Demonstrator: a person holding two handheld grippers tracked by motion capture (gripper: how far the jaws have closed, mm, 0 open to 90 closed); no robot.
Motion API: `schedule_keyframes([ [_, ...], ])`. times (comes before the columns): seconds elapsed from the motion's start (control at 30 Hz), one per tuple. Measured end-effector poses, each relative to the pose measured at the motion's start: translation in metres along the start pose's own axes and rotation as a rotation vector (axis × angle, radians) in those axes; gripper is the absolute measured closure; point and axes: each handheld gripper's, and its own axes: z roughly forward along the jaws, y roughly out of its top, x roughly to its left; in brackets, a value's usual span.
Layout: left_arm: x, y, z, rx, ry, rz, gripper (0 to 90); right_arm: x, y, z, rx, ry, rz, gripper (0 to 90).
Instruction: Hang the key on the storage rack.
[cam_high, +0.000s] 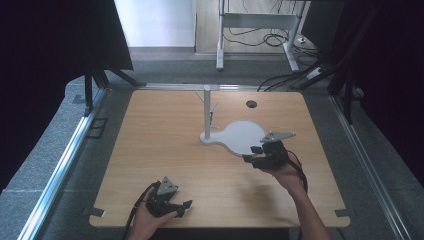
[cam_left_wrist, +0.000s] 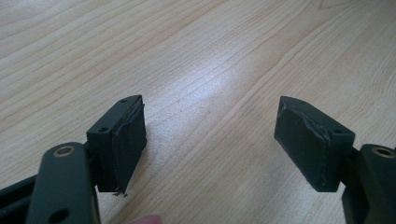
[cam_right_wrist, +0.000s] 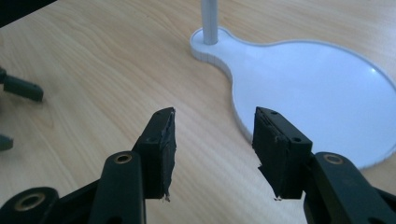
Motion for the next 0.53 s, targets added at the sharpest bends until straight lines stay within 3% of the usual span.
schedule_keyframes([
  [0.3, -0.002, -0.001, 0.004, 0.016, 0.008, 0.008, 25.5, 0.003, -0.037, -0.007, -0.013, -0.004, 0.026, 49.3],
  [0.53, -0.003, 0.0, 0.003, 0.01, 0.008, 0.011, 25.5, 0.003, -0.046, -0.01, -0.015, 0.003, 0.038, 49.1],
])
